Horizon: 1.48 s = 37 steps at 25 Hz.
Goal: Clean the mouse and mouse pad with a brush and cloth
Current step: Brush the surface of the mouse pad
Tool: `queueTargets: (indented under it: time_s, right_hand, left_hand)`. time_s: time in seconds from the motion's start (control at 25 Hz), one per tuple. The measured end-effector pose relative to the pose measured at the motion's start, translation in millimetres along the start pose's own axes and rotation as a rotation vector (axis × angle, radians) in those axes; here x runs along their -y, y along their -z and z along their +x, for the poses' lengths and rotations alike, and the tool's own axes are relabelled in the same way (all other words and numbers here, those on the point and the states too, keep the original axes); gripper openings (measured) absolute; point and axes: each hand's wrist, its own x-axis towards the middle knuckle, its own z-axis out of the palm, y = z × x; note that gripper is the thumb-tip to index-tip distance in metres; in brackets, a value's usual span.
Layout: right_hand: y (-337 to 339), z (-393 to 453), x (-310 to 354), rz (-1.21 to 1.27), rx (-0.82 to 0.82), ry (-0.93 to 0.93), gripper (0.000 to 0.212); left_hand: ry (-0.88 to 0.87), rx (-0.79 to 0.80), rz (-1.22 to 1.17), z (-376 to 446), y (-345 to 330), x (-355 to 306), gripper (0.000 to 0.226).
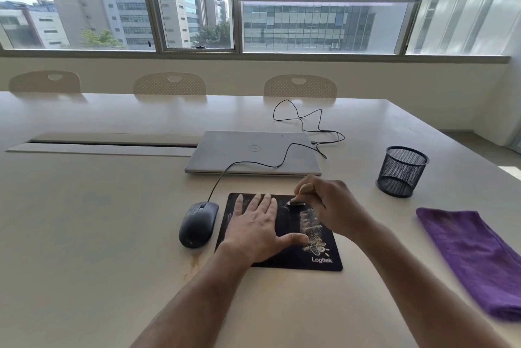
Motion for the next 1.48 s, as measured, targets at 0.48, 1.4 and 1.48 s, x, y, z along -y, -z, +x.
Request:
queueTargets:
  time_s: [0.48,1.4,1.48]
  right_hand:
    - [4.6,4.7,2.9,0.100,-0.058,-0.086,0.009]
    - [16.1,9.5,23.5,0.149,-0.340,-0.378,0.010]
    - [6.8,12.8,18.7,0.079,-0.405,-0.429,0.007]
  left_hand:
    - [0.010,0.019,0.003,0.8,-3.2,-3.0,0.123]
    - [-0.001,0.003,-0.039,0.1,-3.4,-2.1,0.133]
    - [0.001,0.008,-0.041,-0.7,-2.8,-2.3,0.132]
